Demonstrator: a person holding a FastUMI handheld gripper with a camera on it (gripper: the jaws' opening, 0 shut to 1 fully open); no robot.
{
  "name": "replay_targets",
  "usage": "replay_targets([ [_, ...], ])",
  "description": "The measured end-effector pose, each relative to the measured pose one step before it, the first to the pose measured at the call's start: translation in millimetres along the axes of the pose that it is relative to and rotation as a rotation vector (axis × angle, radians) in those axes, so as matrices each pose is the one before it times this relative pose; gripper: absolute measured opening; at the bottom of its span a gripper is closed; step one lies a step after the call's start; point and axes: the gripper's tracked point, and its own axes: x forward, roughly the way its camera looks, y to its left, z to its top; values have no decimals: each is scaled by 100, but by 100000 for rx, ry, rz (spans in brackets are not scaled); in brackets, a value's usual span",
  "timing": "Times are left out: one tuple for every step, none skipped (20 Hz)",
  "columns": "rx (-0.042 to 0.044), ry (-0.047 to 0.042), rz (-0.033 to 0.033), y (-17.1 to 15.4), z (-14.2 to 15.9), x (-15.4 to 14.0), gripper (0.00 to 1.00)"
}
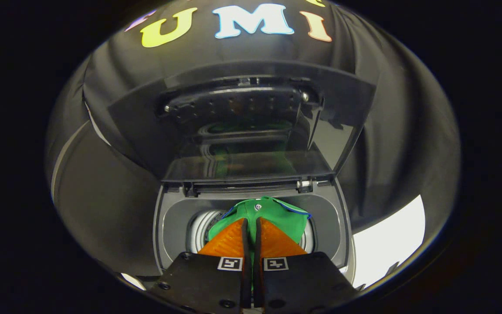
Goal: Put the clothes into the washing machine and then close the washing machine lid.
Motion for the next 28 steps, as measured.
replay_targets([
  [677, 925, -751, -57, -249, 717, 4],
  [331, 511, 301, 116, -354, 570, 4],
  [-296, 310, 474, 193, -194, 539, 4],
  [-915, 559, -39, 177, -124, 572, 4],
  [-1276, 1180, -123, -71, -602, 383, 4],
  [-352, 1049, 520, 206, -388, 645, 4],
  [435, 1319, 175, 126, -298, 862, 4],
  [759, 1505, 133, 4, -538, 747, 4],
  [1375, 1431, 133, -51, -449, 730, 4],
  [1221, 1055, -318, -135, -434, 564, 4],
  [395, 926, -586, -211, -286, 431, 4],
  [-54, 709, -576, -312, -314, 408, 4],
  [69, 676, -511, -217, -113, 226, 4],
  [255, 375, -178, -5, -269, 275, 4],
  [409, 465, -200, -48, -112, 251, 4],
  [372, 237, -57, -49, -158, 191, 4],
  [449, 298, 37, 112, -19, 144, 4],
  [298, 421, 66, 0, -194, 126, 4],
  [52, 193, 4, 72, -4, 76, 4],
  [-87, 187, -93, 53, -181, 181, 4],
  [-64, 156, -149, 19, -92, 158, 4],
  [-176, 296, 52, 188, -170, 305, 4],
  [-8, 288, -164, 82, -84, 155, 4],
  [55, 249, 42, 51, -312, 233, 4],
  [244, 461, -208, -30, -245, 223, 4],
  [396, 284, -68, -16, -266, 173, 4],
  [701, 633, -180, -60, -178, 108, 4],
  [803, 498, -297, -103, -351, 202, 4],
])
